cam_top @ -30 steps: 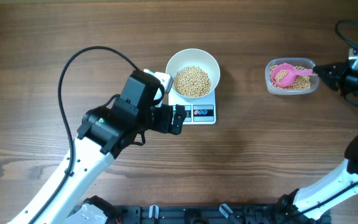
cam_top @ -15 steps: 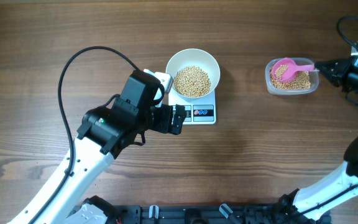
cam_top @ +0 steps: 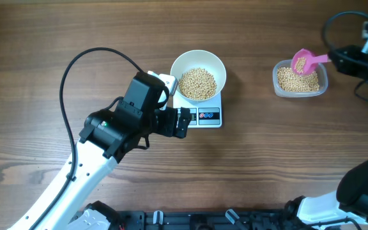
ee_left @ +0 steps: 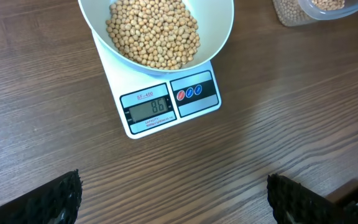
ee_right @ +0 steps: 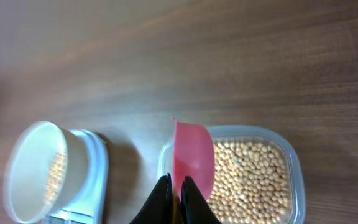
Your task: Scoop item into bowl and weigh 150g on scale
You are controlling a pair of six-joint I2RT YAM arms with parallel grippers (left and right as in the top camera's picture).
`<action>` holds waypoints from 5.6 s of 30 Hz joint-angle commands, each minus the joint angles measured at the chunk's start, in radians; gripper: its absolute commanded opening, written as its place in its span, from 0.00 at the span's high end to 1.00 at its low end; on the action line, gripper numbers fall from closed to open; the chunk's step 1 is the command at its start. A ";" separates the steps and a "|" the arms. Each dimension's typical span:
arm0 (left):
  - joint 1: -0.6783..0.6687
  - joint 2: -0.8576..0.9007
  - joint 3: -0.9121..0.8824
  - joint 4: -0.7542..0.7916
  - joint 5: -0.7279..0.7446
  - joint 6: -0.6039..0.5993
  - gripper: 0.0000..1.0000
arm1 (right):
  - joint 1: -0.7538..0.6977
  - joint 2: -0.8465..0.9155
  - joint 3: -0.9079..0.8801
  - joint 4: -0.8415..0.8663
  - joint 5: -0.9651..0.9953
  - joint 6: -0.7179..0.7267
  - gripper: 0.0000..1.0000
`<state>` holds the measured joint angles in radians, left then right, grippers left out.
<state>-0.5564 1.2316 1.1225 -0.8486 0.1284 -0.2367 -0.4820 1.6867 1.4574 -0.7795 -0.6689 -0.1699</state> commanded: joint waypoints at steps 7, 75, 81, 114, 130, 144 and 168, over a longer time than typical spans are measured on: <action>-0.005 -0.001 -0.004 0.000 -0.010 0.021 0.00 | 0.215 0.000 0.010 -0.017 0.505 -0.070 0.96; -0.005 -0.001 -0.004 0.000 -0.010 0.021 0.00 | 0.033 0.027 -0.255 0.034 0.092 0.122 0.94; -0.005 -0.001 -0.004 0.000 -0.010 0.021 0.00 | 0.033 0.027 -0.255 0.036 0.092 0.147 0.96; -0.005 -0.001 -0.004 0.000 -0.010 0.021 0.00 | -0.091 0.027 -0.255 0.008 -0.177 0.270 0.96; -0.005 -0.001 -0.004 0.000 -0.010 0.021 0.00 | -0.219 0.027 -0.255 -0.003 -0.402 0.327 0.96; -0.005 -0.001 -0.004 0.000 -0.010 0.021 0.00 | -0.234 0.027 -0.255 -0.003 -0.669 0.282 0.96; -0.005 -0.001 -0.004 0.000 -0.010 0.021 0.00 | 0.193 0.026 -0.255 0.344 -0.719 0.519 0.96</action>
<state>-0.5564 1.2316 1.1225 -0.8482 0.1284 -0.2367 -0.3550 1.7000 1.1995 -0.5011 -1.3491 0.3130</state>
